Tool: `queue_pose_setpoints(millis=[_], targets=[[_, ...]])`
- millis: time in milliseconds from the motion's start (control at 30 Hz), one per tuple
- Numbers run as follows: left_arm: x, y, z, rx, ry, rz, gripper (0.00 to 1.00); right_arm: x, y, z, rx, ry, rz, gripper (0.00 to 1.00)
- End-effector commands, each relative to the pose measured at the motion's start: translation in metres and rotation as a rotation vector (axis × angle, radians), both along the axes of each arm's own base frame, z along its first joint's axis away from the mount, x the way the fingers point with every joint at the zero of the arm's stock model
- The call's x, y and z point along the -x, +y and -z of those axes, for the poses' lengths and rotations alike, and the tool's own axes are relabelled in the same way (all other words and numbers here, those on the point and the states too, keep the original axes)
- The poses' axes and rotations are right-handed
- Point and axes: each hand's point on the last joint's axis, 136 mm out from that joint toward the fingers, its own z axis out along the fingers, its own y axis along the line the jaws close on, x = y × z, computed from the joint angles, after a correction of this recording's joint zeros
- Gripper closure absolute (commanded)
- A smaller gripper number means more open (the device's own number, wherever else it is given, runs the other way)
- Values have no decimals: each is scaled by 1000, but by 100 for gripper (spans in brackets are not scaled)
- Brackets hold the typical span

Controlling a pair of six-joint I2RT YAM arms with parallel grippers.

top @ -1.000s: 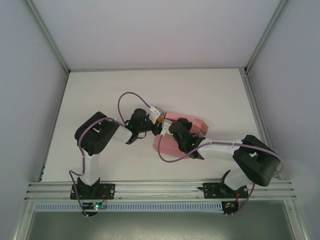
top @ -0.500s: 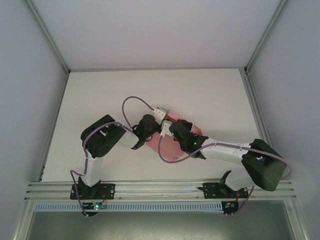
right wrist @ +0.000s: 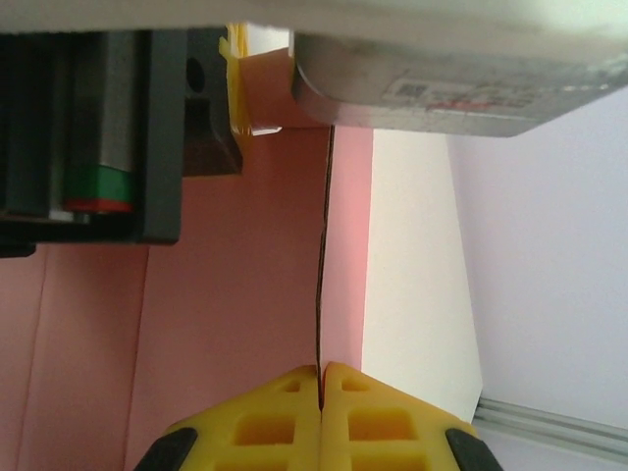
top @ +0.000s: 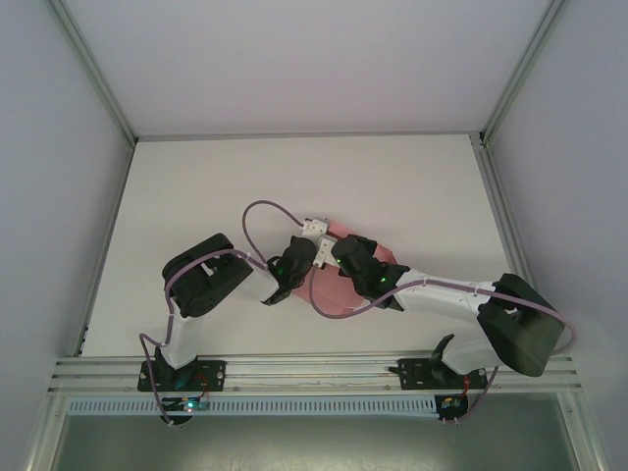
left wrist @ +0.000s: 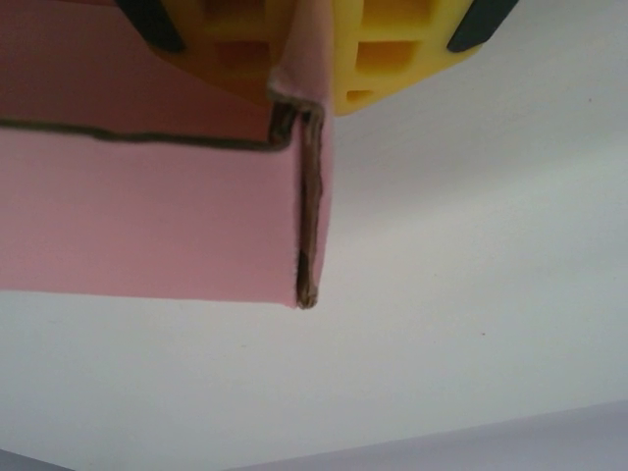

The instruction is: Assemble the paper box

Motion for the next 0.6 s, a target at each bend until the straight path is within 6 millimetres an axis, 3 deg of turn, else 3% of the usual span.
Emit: queue_pose_setpoints(millis=[0, 133, 233, 267, 333, 367, 567], targets=[[-16, 96, 29, -191, 36, -399, 100, 25, -38, 46, 171, 147, 39, 100], [-18, 95, 23, -183, 43, -417, 100, 24, -37, 48, 166, 147, 34, 100], [-18, 83, 23, -175, 58, -350, 100, 24, -36, 50, 169, 153, 31, 100], [-15, 76, 19, -132, 50, -302, 96, 24, -36, 50, 169, 153, 30, 100], [-6, 57, 9, -42, 31, -176, 74, 24, -36, 49, 164, 152, 29, 100], [-4, 52, 5, -20, 29, -149, 70, 25, -34, 50, 161, 156, 22, 100], [0, 36, -20, 23, 48, -62, 67, 24, -28, 48, 143, 162, 5, 100]])
